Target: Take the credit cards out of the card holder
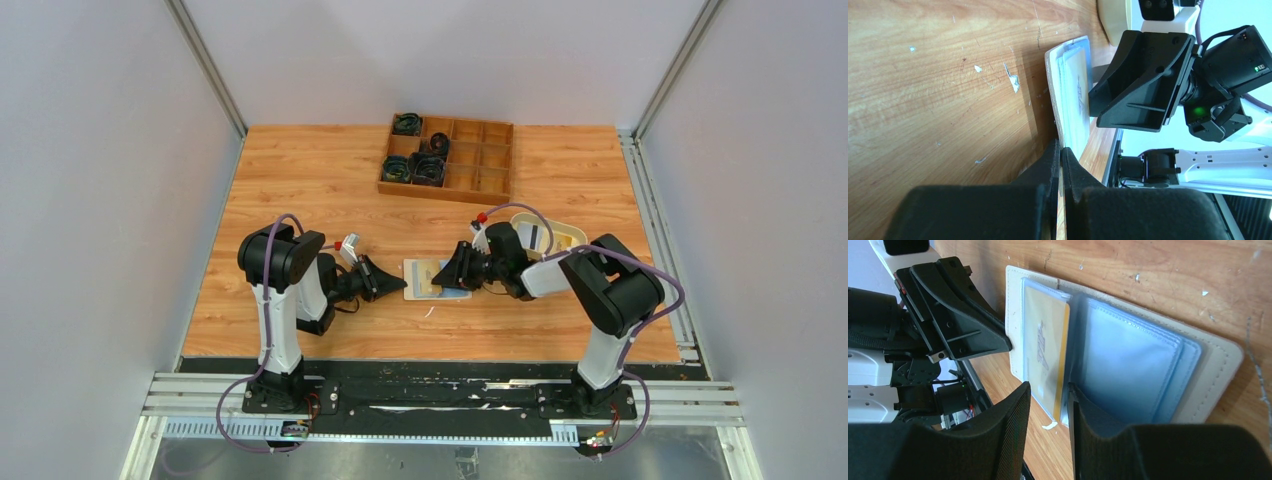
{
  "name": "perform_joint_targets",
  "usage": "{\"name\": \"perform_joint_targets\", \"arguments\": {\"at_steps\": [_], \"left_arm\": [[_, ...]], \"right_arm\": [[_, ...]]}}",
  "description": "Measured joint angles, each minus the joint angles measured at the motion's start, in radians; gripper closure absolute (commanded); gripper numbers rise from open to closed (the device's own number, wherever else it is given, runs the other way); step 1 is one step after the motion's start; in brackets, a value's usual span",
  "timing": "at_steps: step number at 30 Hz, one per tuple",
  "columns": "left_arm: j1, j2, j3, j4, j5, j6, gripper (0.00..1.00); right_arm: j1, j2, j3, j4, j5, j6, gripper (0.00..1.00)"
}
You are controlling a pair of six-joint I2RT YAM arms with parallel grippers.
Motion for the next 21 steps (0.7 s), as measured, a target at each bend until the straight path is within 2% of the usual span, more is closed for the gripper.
{"name": "perform_joint_targets", "arguments": {"at_steps": [12,21], "left_arm": [[0.000,0.001,0.000,0.000,0.001,0.000,1.00],[0.000,0.002,0.000,0.000,0.002,0.000,1.00]], "right_arm": [[0.000,0.016,-0.019,0.116,-0.041,0.063,0.75],[0.000,0.050,-0.037,0.254,-0.075,0.119,0.74]]}}
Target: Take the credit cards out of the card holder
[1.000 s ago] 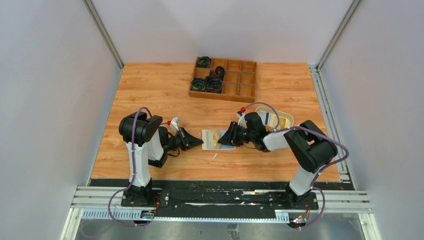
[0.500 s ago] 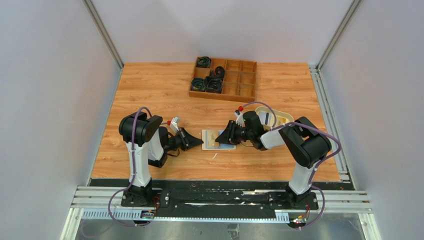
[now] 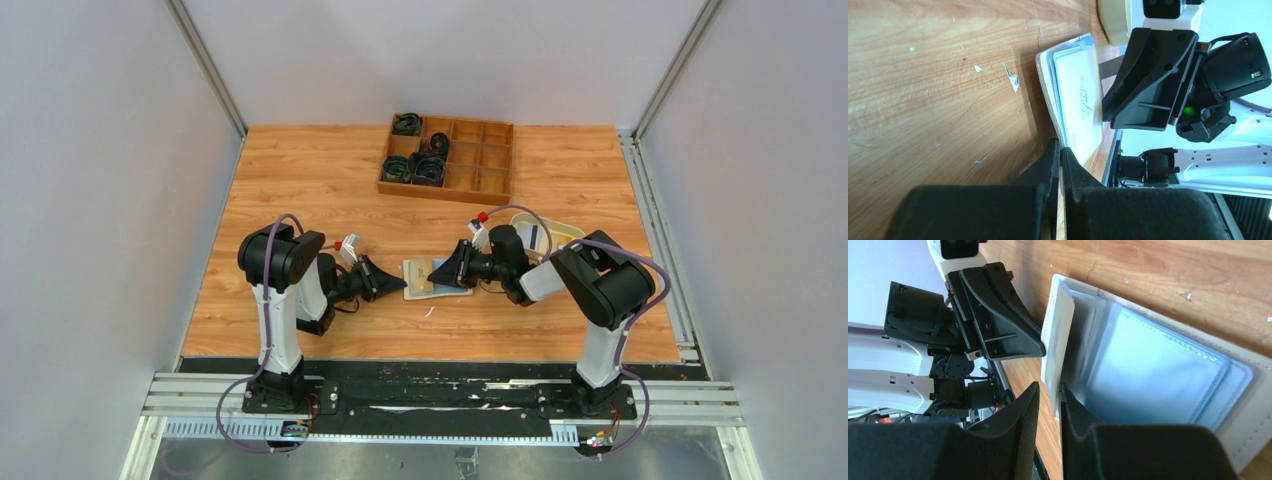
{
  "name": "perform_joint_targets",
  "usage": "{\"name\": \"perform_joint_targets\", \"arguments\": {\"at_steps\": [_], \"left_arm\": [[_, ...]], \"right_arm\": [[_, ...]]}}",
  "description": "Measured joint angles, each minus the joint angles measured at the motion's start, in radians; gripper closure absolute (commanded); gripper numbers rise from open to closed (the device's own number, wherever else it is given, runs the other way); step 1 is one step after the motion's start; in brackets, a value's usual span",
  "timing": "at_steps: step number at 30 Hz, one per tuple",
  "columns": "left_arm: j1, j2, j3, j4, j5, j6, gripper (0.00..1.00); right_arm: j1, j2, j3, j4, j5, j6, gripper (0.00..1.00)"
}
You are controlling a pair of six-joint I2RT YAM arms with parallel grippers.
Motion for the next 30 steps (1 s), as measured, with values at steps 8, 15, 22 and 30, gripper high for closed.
{"name": "perform_joint_targets", "arguments": {"at_steps": [8,15,22,30], "left_arm": [[0.000,0.000,0.000,0.000,0.001,0.000,1.00],[0.000,0.001,0.000,0.000,0.001,0.000,1.00],[0.000,0.001,0.000,0.000,0.001,0.000,1.00],[0.000,0.003,0.000,0.000,0.002,0.000,1.00]], "right_arm": [[0.008,0.062,0.011,0.027,-0.014,0.029,0.58],[0.036,0.071,0.058,0.001,-0.016,0.026,0.48],[0.041,0.065,0.068,-0.015,-0.018,0.026,0.49],[0.014,0.008,0.035,-0.016,-0.038,0.026,0.55]]}}
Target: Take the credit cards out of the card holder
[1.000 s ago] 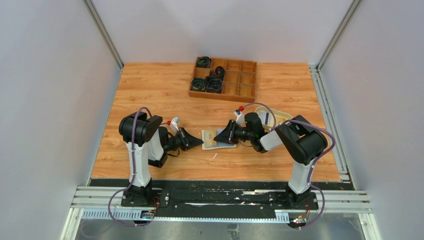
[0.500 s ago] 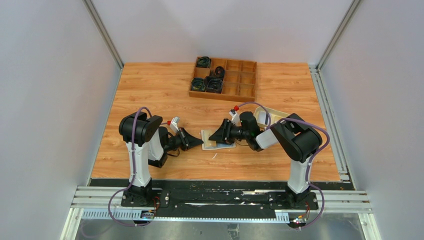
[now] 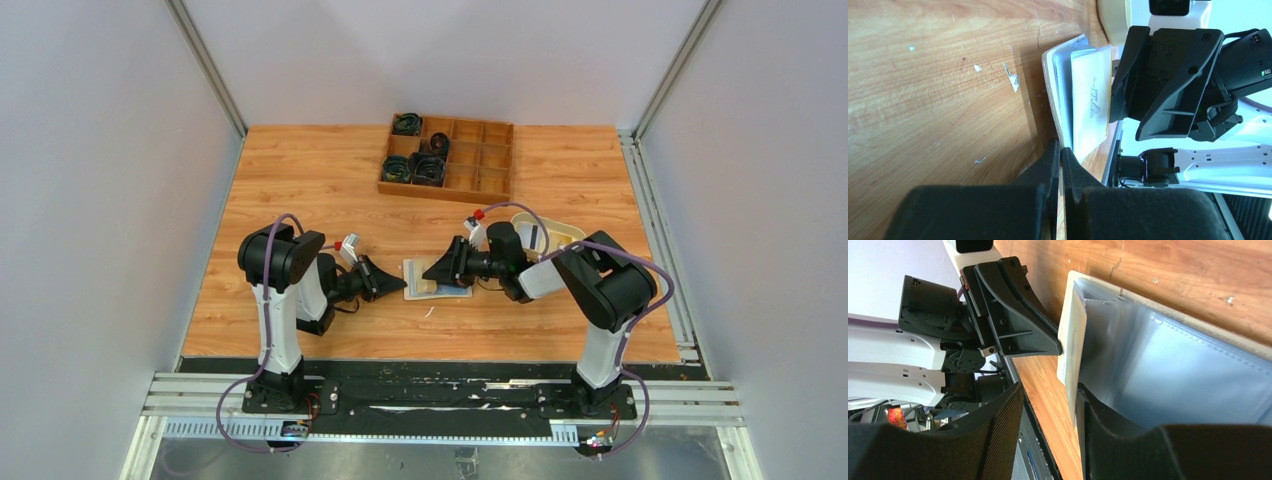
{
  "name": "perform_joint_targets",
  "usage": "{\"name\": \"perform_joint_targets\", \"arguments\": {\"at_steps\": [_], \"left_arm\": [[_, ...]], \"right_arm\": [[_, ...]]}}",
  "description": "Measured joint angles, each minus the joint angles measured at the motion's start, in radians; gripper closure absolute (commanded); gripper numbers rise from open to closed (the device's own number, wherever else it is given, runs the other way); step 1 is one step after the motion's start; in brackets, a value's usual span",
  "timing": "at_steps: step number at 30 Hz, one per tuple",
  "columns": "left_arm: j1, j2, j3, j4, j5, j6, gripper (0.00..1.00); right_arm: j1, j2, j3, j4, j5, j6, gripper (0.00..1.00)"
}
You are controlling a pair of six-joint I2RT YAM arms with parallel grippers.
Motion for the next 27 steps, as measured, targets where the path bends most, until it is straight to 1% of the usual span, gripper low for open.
{"name": "perform_joint_targets", "arguments": {"at_steps": [5,10,14,15,23,27], "left_arm": [[0.000,0.000,0.000,0.000,0.000,0.000,1.00],[0.000,0.000,0.000,0.000,0.002,0.000,1.00],[0.000,0.002,0.001,0.000,0.004,0.000,1.00],[0.000,0.002,0.002,0.000,0.005,0.000,1.00],[0.001,0.004,0.003,0.000,0.011,0.000,1.00],[0.001,0.005,0.004,0.000,0.013,0.000,1.00]], "right_arm": [[-0.021,-0.009,-0.019,0.001,-0.008,-0.001,0.58],[-0.037,-0.009,-0.038,0.006,-0.021,-0.001,0.64],[-0.052,-0.009,-0.053,0.009,-0.024,-0.002,0.67],[-0.058,-0.009,-0.058,0.011,-0.024,-0.003,0.68],[-0.080,-0.009,-0.084,0.023,-0.035,-0.010,1.00],[-0.097,-0.018,-0.101,0.024,-0.047,-0.013,1.00]]}}
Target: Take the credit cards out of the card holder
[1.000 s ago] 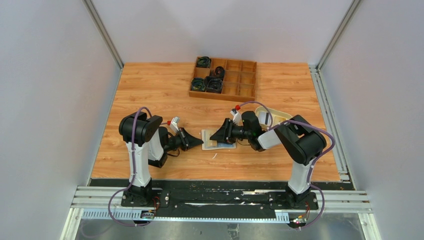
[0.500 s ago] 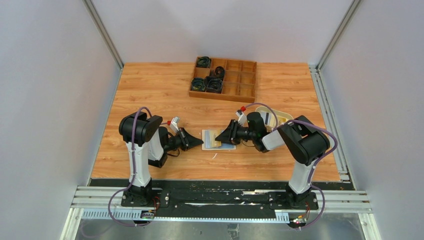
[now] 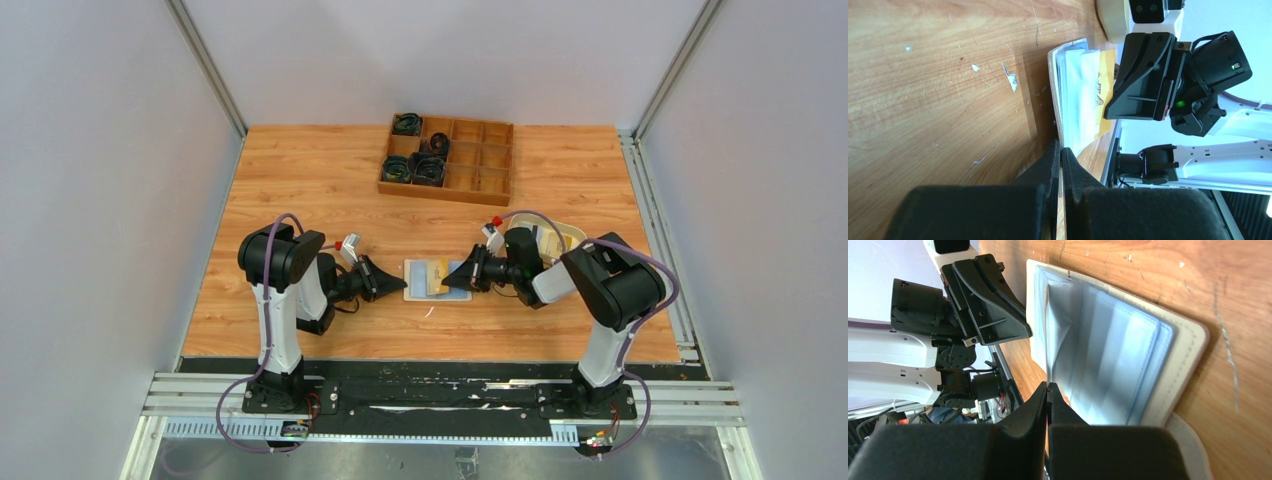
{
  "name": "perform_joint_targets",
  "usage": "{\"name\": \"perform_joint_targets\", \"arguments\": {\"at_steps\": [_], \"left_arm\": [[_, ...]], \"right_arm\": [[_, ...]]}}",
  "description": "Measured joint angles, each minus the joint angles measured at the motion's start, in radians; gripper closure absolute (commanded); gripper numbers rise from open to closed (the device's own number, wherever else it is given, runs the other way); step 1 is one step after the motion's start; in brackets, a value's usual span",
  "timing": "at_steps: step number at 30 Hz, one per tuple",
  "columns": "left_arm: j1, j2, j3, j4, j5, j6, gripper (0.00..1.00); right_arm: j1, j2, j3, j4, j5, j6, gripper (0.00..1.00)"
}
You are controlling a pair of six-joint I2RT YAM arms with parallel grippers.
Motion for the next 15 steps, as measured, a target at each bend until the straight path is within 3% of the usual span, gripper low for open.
{"name": "perform_joint_targets", "arguments": {"at_steps": [7,12,15], "left_arm": [[0.001,0.001,0.001,0.000,0.005,0.000,1.00],[0.001,0.001,0.001,0.000,0.005,0.001,1.00],[0.001,0.001,0.001,0.000,0.005,0.004,1.00]], "right_arm": [[-0.071,-0.212,-0.029,-0.148,-0.012,-0.054,1.00],[-0.177,-0.495,0.099,-0.488,-0.006,-0.195,1.00],[-0.282,-0.580,0.208,-0.652,0.003,-0.284,1.00]]}}
